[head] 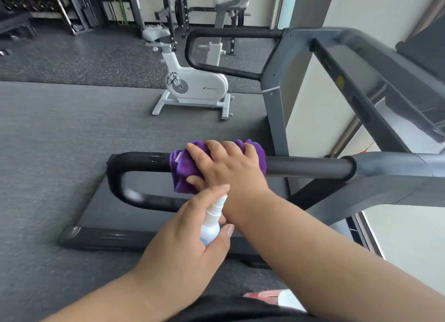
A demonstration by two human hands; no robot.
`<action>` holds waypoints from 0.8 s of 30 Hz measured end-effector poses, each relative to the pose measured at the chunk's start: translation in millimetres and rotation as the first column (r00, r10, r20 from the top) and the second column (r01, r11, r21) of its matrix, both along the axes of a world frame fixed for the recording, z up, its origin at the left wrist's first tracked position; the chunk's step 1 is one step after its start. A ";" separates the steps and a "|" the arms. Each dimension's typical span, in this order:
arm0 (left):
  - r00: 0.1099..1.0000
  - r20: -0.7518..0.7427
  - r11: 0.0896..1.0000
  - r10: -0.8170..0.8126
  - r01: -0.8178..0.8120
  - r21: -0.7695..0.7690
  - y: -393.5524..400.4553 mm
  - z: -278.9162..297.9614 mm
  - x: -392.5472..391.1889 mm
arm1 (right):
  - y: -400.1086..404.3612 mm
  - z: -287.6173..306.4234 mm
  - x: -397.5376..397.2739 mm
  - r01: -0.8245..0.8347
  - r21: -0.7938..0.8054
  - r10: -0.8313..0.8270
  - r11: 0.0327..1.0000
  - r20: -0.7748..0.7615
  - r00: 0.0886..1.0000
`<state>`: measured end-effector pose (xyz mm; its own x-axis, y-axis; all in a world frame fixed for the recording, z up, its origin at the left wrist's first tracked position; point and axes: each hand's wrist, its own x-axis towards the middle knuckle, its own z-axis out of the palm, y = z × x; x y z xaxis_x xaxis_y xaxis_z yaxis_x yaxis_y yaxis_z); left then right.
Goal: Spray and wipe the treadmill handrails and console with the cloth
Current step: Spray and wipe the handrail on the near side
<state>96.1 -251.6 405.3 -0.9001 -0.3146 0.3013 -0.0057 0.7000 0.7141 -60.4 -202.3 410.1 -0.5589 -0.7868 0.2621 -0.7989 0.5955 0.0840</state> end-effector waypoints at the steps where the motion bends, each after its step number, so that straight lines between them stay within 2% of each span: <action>1: 1.000 0.000 1.000 0.005 -0.005 -0.003 0.0 -0.8 0.5 | 7.2 1.2 -4.0 -0.009 -0.034 0.009 0.999 0.001 1.000; 4: 0.999 -0.008 0.999 0.040 -0.040 0.001 -5.8 -2.1 1.5 | 39.9 7.2 -18.9 0.016 -0.105 -0.012 0.994 0.036 0.999; 8: 0.988 -0.061 0.990 0.140 -0.138 0.039 -26.2 -8.8 4.8 | 53.8 12.6 -25.6 0.076 -0.051 -0.072 0.996 0.083 0.994; 11: 0.977 -0.085 0.978 0.196 -0.188 0.085 -36.6 -13.7 14.2 | 29.2 13.1 -9.0 0.059 -0.011 -0.059 0.998 0.016 0.998; 17: 0.982 -0.065 0.976 0.179 -0.169 0.136 -44.6 -17.3 27.2 | -58.0 11.4 9.0 -0.111 0.094 0.108 0.989 0.040 0.993; 22: 0.986 -0.109 0.985 0.130 -0.115 0.130 -63.9 -12.0 33.1 | -45.5 16.3 1.0 -0.130 0.061 0.123 0.990 0.111 0.986; 24: 0.982 -0.134 0.985 0.131 -0.113 0.134 -77.9 -11.9 37.2 | -41.9 16.0 4.2 -0.110 0.080 0.104 0.991 0.072 0.992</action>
